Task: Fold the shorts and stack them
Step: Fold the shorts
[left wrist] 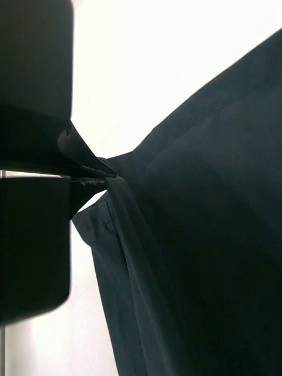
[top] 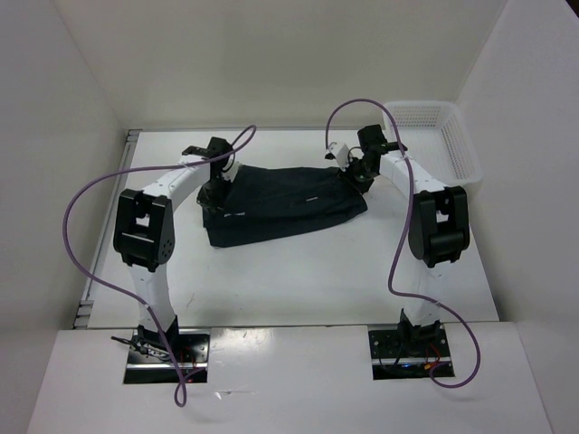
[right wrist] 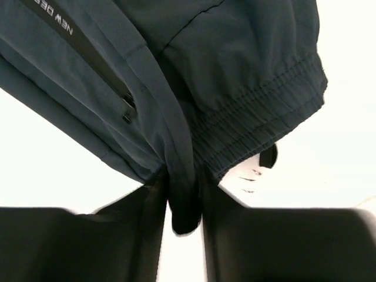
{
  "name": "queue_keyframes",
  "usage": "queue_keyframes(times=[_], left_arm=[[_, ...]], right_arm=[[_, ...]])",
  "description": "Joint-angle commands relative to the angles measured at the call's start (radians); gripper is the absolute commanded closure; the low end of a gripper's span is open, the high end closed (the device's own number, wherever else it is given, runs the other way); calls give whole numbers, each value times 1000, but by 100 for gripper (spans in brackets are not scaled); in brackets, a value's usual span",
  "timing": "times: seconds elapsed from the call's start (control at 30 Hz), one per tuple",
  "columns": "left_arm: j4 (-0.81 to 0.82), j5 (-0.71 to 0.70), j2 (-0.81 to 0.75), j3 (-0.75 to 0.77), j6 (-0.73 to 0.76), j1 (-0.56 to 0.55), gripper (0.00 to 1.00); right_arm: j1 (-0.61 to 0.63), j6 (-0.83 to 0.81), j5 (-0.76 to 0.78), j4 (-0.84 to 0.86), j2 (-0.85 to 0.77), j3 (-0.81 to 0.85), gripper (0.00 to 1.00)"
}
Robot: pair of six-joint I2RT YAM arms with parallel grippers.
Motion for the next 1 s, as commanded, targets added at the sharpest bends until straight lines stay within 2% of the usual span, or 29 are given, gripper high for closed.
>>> queue_keyframes(times=[0.0,0.1,0.33,0.4,0.43,0.47,0.6,0.73,0.77,0.83,0.9,0.97], left_arm=[[-25,-25,7,-9,4,-6,100],[-25,-25,7,-9,4,-6,100],[-25,-16,7,-18,4,-6,100],[-25,-16,7,-18,4,-6,100],[-25,-16,16,-18,4,-6,100],[-25,-16,16,-18,4,-6,100],[18,-102,36,43,4,-6,100],[98,-244,84,287,4,44,100],[132,-264,113,436,4,58,100],[143,-278,153,609,4,93,100],[134,-253,162,762,4,94,100],[121,-253,144,722,4,62,100]], right_arm=[[-2,2,17,26,-30,24,65],[-2,2,6,17,-30,24,59],[-2,-7,-53,-31,-30,33,64],[-2,-18,-64,-40,-30,33,75],[-2,-9,-64,-22,-21,33,93],[-2,5,-64,-10,-21,33,99],[-2,102,-73,62,12,126,99],[-2,283,37,279,50,344,99],[-2,336,93,309,85,398,99],[-11,369,115,374,114,541,99],[-11,369,92,383,134,603,99],[-11,320,53,354,121,581,100]])
